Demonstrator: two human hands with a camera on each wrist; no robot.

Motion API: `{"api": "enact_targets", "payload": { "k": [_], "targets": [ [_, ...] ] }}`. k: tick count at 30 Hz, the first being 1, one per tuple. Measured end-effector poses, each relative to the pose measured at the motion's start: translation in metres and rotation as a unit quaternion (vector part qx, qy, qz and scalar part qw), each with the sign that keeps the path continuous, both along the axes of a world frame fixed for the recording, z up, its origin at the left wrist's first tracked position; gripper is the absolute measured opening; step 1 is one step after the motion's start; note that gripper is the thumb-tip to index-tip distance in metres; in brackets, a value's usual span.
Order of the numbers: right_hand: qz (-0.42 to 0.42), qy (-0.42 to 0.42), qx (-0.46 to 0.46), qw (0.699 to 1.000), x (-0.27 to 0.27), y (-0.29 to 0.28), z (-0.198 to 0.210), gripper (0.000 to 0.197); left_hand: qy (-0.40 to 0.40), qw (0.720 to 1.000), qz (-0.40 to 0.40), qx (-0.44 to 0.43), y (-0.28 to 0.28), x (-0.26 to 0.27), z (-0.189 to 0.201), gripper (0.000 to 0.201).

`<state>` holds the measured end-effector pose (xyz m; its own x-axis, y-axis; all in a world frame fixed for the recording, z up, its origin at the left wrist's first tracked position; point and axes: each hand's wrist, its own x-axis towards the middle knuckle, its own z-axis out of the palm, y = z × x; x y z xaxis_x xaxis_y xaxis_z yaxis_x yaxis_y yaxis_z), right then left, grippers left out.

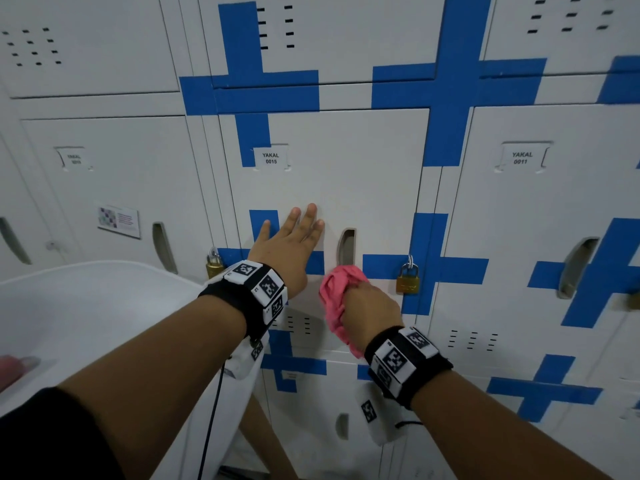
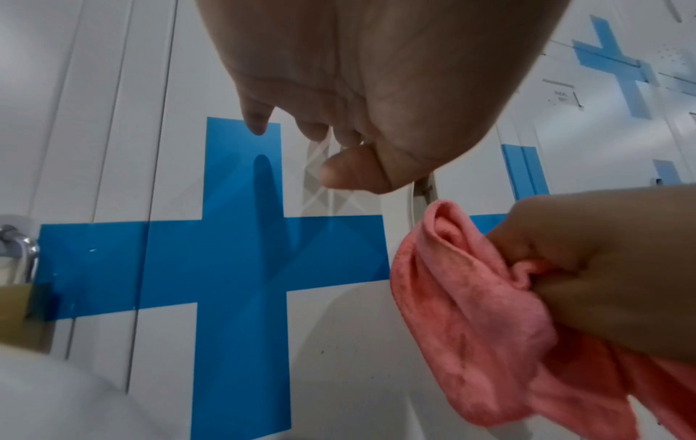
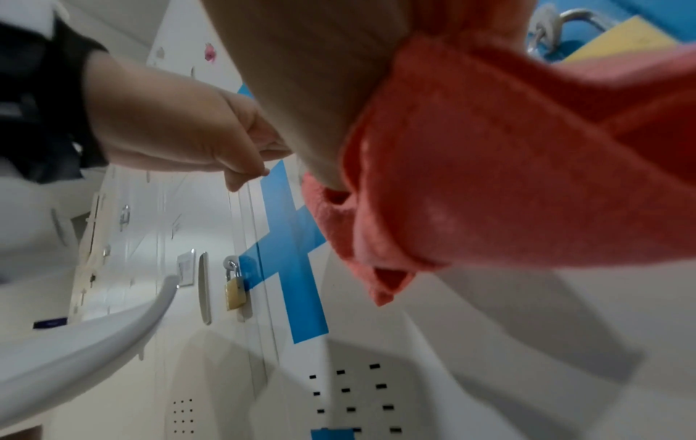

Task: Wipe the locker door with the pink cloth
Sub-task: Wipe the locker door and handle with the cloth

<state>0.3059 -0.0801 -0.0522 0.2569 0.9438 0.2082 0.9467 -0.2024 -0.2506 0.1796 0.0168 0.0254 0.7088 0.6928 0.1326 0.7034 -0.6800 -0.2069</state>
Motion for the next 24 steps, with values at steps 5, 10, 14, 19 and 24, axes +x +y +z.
{"api": "enact_targets", "payload": {
  "k": [5,10,14,19,24],
  "targets": [
    [-0.025,0.082,0.254,0.963,0.021,-0.018,-0.018,0.037,0.001,1.000,-0.001,0.001,0.001,0.000,0.000,0.094],
    [-0.078,0.085,0.363,0.925,0.043,0.005,0.016,0.044,-0.003,1.000,-0.003,0.009,0.001,0.001,-0.001,0.094],
    [-0.096,0.030,0.273,0.957,0.036,0.026,0.020,0.047,-0.002,1.000,-0.005,0.009,0.002,0.000,-0.001,0.096],
    [-0.043,-0.048,0.238,0.969,0.028,0.027,-0.028,0.049,-0.003,1.000,-0.004,0.011,0.004,0.001,-0.004,0.096],
    [-0.018,-0.017,0.172,0.985,0.021,0.022,-0.080,0.052,0.003,1.000,-0.002,0.008,0.004,0.001,-0.003,0.096]
  ]
}}
